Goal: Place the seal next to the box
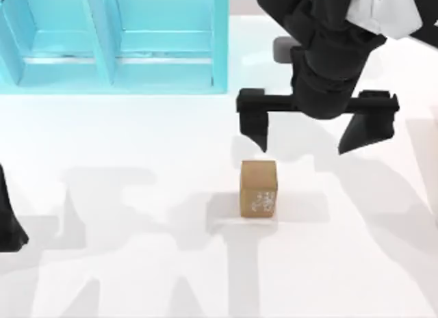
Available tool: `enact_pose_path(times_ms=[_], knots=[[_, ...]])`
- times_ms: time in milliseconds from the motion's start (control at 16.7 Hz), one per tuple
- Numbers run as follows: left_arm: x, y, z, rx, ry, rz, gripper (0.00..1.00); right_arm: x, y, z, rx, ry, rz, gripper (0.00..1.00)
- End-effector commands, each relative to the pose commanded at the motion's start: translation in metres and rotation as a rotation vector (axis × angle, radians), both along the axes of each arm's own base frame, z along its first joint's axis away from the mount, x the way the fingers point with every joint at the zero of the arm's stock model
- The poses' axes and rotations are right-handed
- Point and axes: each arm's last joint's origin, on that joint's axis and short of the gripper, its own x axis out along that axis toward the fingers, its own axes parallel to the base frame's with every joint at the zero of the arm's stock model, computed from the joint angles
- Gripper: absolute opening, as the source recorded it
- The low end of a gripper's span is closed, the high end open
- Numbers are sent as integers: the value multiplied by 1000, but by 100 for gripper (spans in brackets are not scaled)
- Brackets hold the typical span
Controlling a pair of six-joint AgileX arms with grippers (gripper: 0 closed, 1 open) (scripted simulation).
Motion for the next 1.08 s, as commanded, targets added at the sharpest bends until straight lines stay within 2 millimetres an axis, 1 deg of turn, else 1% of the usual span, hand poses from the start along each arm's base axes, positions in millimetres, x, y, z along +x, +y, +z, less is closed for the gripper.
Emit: enact_pose_path(times_ms=[180, 360, 480, 840, 960, 1080], knots=[[0, 0, 0, 0, 0, 0, 100, 13, 30, -13, -34, 50, -7, 100], [0, 0, 0, 0, 0, 0, 100, 19, 48, -19, -44, 67, -12, 100], [0, 0, 0, 0, 0, 0, 100, 20, 52, -20, -45, 68, -13, 100], [0, 0, 0, 0, 0, 0, 100, 21, 50, -20, -43, 67, -17, 100], [0, 0, 0, 0, 0, 0, 100, 22, 51, -32, -46, 70, -13, 100], [0, 0, 0, 0, 0, 0, 100, 23, 52, -52, -46, 70, -13, 100]])
